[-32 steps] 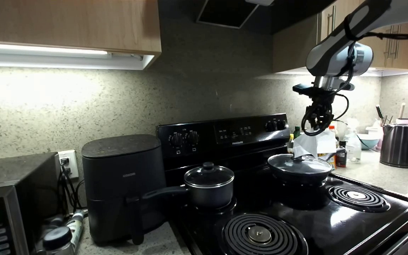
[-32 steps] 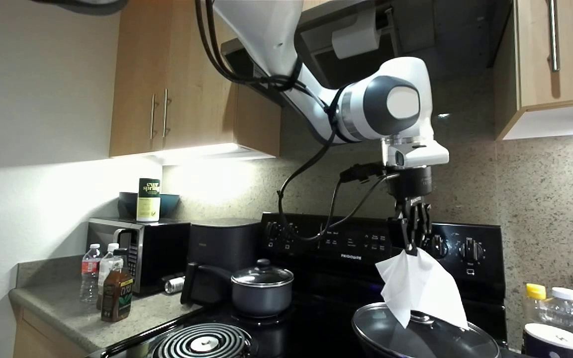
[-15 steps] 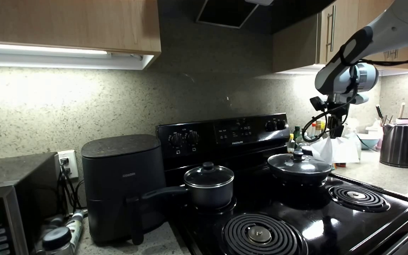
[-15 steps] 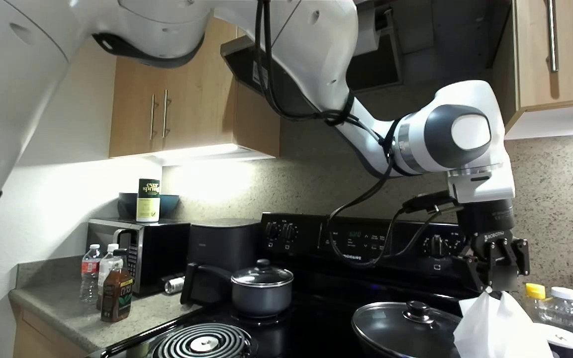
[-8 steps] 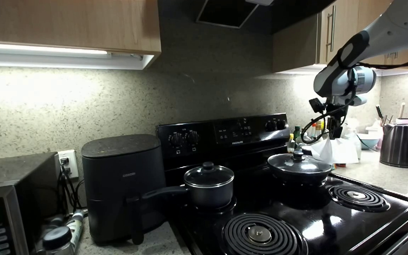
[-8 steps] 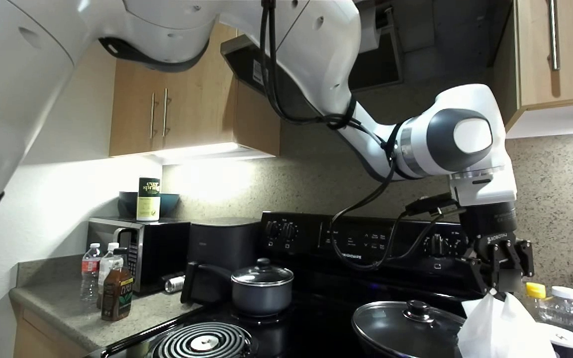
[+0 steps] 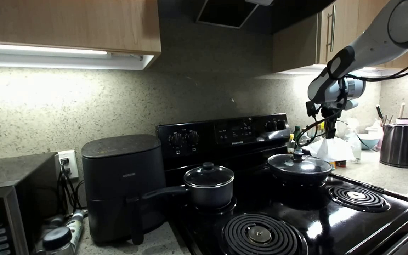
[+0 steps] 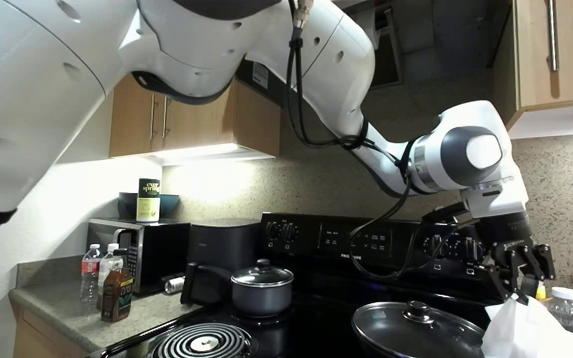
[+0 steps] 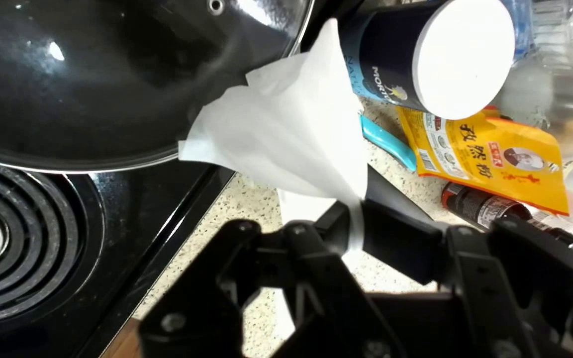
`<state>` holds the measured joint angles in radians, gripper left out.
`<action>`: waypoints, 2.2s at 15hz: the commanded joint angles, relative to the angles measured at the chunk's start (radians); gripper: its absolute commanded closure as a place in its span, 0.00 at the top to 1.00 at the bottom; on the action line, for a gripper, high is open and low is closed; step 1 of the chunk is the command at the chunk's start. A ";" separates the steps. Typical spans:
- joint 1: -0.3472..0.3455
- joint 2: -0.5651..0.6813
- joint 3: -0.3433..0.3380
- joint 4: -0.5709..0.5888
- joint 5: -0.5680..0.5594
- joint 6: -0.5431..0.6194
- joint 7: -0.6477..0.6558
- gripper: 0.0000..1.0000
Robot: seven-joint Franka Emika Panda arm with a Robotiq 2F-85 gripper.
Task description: Wipe the pot with the paper towel
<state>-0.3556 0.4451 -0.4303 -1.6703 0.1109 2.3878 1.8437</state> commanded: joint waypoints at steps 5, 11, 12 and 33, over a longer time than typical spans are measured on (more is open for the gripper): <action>-0.024 0.165 0.009 0.171 -0.020 -0.204 0.016 0.02; -0.031 0.280 -0.013 0.283 -0.037 -0.268 0.068 0.02; -0.036 0.300 -0.019 0.306 -0.040 -0.272 0.091 0.02; 0.004 0.444 -0.307 0.521 -0.100 -0.286 0.869 0.02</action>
<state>-0.3678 0.8607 -0.6874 -1.1901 0.0241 2.1446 2.5861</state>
